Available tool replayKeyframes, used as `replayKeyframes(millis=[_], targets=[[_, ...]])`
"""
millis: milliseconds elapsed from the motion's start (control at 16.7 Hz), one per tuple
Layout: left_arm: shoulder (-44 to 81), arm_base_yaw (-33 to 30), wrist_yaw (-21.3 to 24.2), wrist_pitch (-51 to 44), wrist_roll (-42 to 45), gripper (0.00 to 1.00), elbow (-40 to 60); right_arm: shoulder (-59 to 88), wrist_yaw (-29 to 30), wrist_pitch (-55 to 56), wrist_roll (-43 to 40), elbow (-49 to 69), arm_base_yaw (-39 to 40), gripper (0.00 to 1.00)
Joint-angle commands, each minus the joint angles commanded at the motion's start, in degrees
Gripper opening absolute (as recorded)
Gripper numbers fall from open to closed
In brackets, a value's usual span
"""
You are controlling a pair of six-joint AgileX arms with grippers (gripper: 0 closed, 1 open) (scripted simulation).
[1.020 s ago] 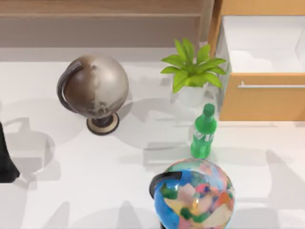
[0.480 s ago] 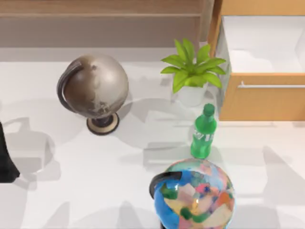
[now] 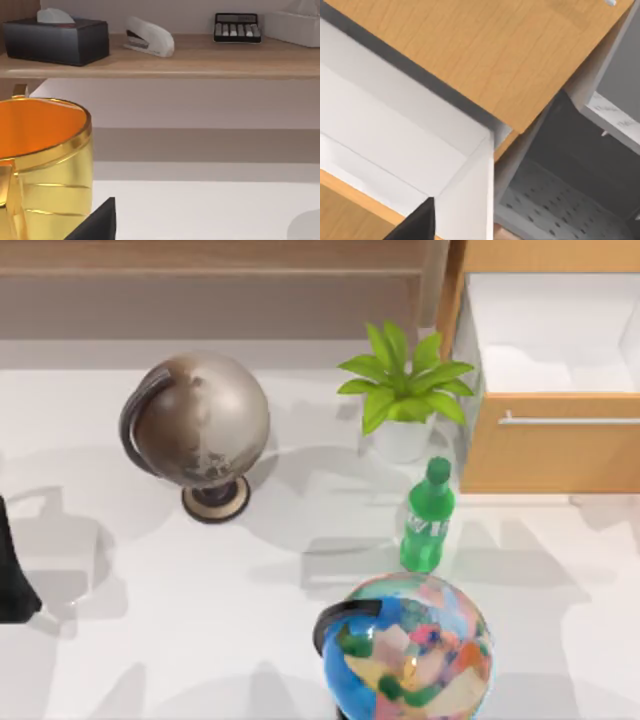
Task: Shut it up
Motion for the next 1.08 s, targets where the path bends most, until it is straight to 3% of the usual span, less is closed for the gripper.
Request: replayKeyframes(millis=[660,840,1080], targets=[[0.0,0.0,0.0,0.0,0.0,1.0,0.0,32.2,21.7,34.9,-47.2,-2.3,20.0,1.0],[0.0,0.0,0.0,0.0,0.0,1.0,0.0,36.6,24.5,39.3,-53.5,-1.8,21.9,1.0],[0.0,0.0,0.0,0.0,0.0,1.0,0.0,37.4,25.0,40.2,-54.8,-1.7,22.3,1.0]])
